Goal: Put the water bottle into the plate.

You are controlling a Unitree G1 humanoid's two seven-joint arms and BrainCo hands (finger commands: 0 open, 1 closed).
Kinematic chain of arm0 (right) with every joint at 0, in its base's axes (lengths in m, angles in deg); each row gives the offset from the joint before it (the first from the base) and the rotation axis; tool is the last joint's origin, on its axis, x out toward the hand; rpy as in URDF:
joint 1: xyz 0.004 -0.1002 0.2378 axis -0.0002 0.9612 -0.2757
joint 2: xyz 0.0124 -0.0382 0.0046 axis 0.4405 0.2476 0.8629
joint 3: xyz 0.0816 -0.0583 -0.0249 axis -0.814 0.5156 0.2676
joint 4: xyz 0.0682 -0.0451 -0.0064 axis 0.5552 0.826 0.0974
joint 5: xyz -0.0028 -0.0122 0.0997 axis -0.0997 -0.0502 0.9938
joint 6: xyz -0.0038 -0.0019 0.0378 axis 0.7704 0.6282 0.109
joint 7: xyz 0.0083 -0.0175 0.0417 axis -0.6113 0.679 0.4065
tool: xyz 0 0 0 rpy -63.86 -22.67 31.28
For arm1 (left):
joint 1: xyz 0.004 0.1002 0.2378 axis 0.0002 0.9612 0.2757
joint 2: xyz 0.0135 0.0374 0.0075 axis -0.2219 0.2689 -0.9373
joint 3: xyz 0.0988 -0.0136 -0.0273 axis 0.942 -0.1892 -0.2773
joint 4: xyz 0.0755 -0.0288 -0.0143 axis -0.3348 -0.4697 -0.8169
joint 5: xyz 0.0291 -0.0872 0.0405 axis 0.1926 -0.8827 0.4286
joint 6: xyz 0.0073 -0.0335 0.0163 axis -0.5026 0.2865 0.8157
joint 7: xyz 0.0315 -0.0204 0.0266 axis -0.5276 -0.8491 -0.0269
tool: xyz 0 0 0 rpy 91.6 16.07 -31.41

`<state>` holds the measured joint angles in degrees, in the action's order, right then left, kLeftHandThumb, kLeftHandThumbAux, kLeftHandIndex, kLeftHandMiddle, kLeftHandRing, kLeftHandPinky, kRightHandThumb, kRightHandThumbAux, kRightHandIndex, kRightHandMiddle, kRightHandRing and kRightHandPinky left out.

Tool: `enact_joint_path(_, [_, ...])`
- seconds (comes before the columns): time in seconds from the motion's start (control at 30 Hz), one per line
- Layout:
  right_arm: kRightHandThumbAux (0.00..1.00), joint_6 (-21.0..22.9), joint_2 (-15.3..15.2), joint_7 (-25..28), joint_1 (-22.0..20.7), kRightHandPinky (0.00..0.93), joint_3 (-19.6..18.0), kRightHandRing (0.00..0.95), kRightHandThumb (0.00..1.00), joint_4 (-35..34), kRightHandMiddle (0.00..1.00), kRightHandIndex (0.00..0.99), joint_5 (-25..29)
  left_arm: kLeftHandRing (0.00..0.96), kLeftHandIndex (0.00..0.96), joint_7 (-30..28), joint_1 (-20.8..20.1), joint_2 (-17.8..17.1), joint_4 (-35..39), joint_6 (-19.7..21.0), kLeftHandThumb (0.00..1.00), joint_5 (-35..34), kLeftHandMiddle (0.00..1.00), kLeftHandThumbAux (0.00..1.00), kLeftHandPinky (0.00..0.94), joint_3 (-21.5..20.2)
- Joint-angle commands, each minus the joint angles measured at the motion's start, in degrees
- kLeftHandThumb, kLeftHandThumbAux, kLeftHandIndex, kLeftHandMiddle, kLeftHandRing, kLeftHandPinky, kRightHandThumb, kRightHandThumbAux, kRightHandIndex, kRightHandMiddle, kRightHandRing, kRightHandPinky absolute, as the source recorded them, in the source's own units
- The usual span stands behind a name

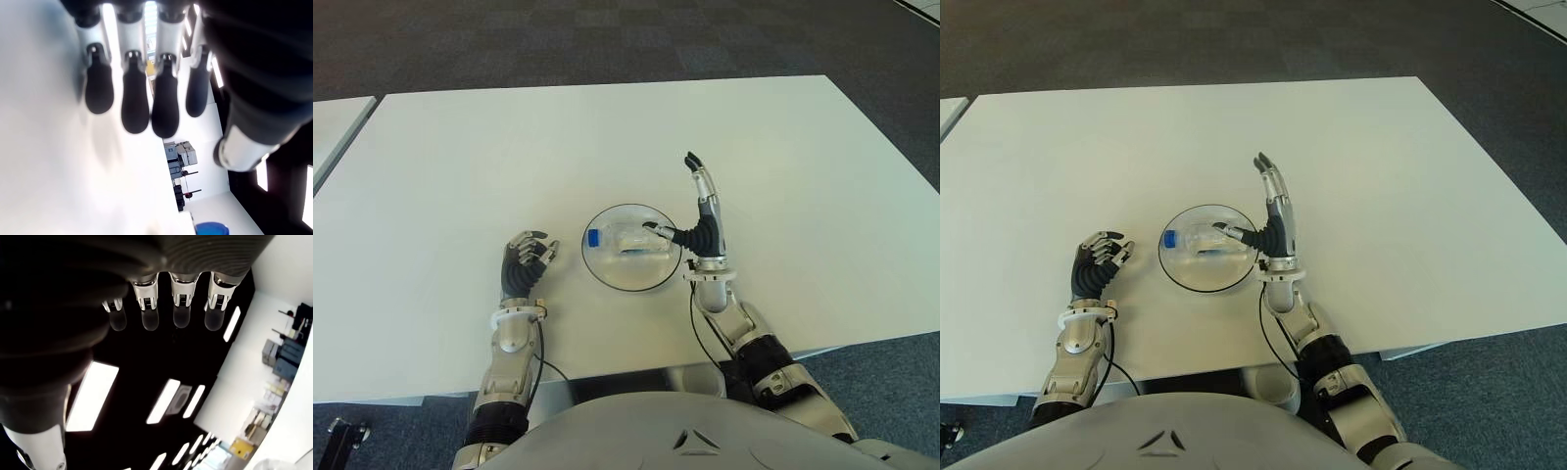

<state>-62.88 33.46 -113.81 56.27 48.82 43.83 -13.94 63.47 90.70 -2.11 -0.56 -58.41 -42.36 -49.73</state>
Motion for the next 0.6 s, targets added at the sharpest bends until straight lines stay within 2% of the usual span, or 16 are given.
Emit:
enact_joint_path(0.03, [0.818, -2.2, 2.4, -2.2, 1.3, 0.096, -3.2, 0.031, 0.127, 3.4, 0.032, 0.025, 3.0, 0.636, 0.432, 0.4, 0.6, 0.2, -1.5, 1.4, 0.705, 0.2, 0.646, 0.717, 0.626, -0.1])
enact_joint_path(0.13, [0.862, -3.9, 4.0, -2.2, 1.1, 0.133, -4.8, 0.077, 0.160, 4.9, 0.083, 0.092, 5.3, 0.635, 0.432, 0.6, 0.6, 0.1, -1.8, 1.2, 0.705, 0.6, 0.644, 0.717, 0.625, -0.1])
enact_joint_path(0.23, [0.916, -5.9, 5.4, -0.8, 0.9, 0.166, -6.4, 0.128, 0.198, 6.2, 0.147, 0.207, 8.4, 0.635, 0.432, 0.5, 0.5, 0.0, -1.9, 1.1, 0.705, 0.7, 0.641, 0.717, 0.623, -0.1])
enact_joint_path(0.37, [0.939, -7.0, 6.3, 2.2, 0.8, 0.186, -7.8, 0.155, 0.213, 7.3, 0.183, 0.278, 11.7, 0.636, 0.432, 0.3, 0.5, 0.1, -2.0, 1.0, 0.705, 0.5, 0.642, 0.717, 0.622, -0.2])
enact_joint_path(0.4, [0.867, -6.5, 6.6, 4.2, 1.1, 0.194, -8.3, 0.165, 0.383, 7.2, 0.195, 0.326, 13.7, 0.636, 0.432, 0.3, 0.5, 0.1, -2.1, 0.9, 0.705, 0.5, 0.642, 0.717, 0.622, -0.2])
enact_joint_path(0.43, [0.821, -6.2, 6.9, 5.8, 1.3, 0.211, -8.8, 0.184, 0.491, 7.2, 0.218, 0.356, 15.3, 0.636, 0.433, 0.3, 0.5, 0.1, -2.1, 0.8, 0.705, 0.6, 0.643, 0.717, 0.622, -0.2])
enact_joint_path(0.5, [0.781, -5.6, 7.2, 8.3, 1.7, 0.226, -9.6, 0.200, 0.585, 7.2, 0.238, 0.383, 17.5, 0.637, 0.433, 0.4, 0.4, 0.1, -2.2, 0.7, 0.705, 0.6, 0.643, 0.717, 0.622, -0.2])
enact_joint_path(0.6, [0.754, -5.0, 7.4, 11.8, 2.4, 0.296, -11.0, 0.269, 0.651, 7.3, 0.312, 0.401, 20.4, 0.637, 0.433, 0.4, 0.4, 0.2, -2.3, 0.6, 0.705, 0.5, 0.643, 0.717, 0.621, -0.2])
